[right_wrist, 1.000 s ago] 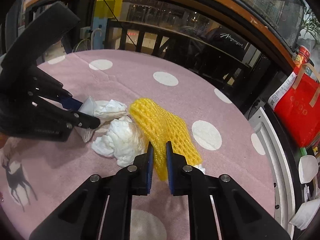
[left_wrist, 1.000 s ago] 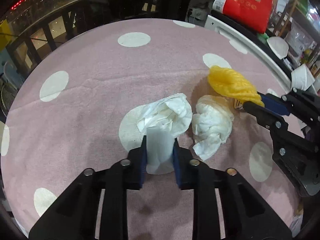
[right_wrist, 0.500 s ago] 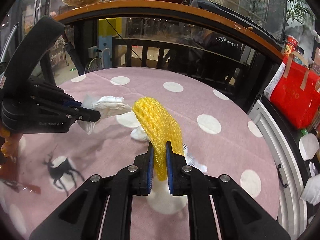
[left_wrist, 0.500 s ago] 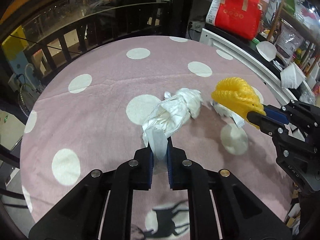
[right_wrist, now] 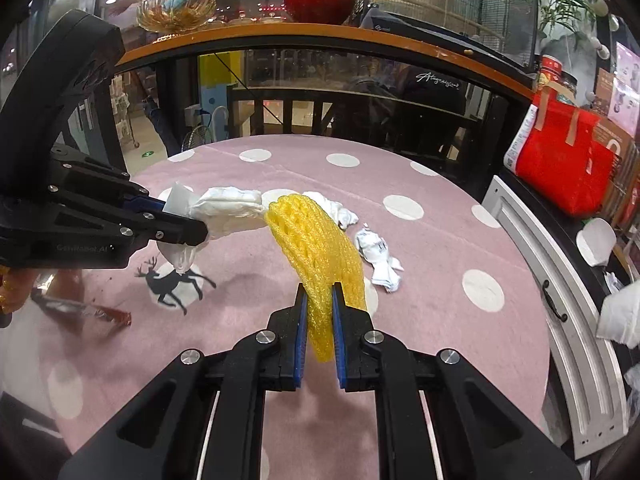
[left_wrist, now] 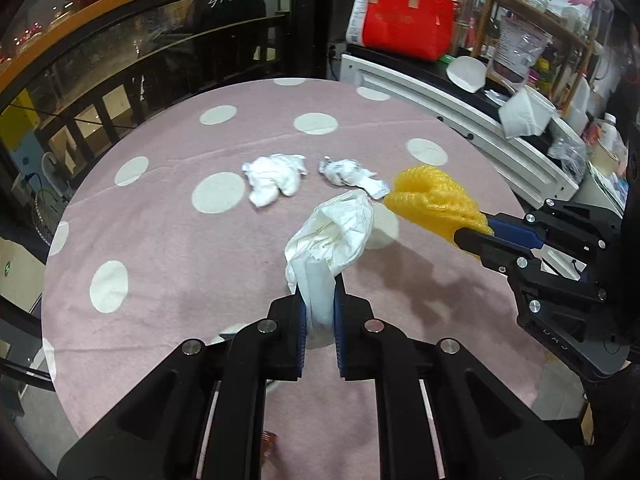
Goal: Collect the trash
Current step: 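Carry the yellow net into the bin and open the right tool while the left tool carries tissue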
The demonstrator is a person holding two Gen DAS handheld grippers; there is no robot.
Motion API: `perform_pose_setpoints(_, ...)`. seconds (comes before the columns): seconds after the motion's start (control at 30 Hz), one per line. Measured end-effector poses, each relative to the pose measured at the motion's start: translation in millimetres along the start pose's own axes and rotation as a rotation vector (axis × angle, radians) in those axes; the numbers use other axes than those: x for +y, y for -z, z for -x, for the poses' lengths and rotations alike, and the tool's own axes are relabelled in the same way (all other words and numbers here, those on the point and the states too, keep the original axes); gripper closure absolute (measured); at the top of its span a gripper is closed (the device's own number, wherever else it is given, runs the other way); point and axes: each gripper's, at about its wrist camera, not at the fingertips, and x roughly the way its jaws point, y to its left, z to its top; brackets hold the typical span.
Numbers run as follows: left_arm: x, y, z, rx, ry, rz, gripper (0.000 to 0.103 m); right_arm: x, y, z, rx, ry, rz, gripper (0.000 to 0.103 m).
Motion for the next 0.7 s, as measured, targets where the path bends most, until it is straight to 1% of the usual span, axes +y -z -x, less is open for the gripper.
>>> perform_pose_setpoints(0.2, -32, 16, 7, 0.006, 0.04, -0.02, 0.091, -7, 27, 29, -0.012, 0.028, -0.04, 0.091)
perform_pose_setpoints(0.53, -73, 38, 6, 0.024, 0.088, -0.04, 0.091, -30, 66, 58, -0.009, 0.072, -0.128, 0.091)
perform_pose_setpoints(0.7, -91, 46, 7, 0.011, 0.093, -0.06, 0.091, -40, 87, 71, -0.01, 0.103, -0.175, 0.091)
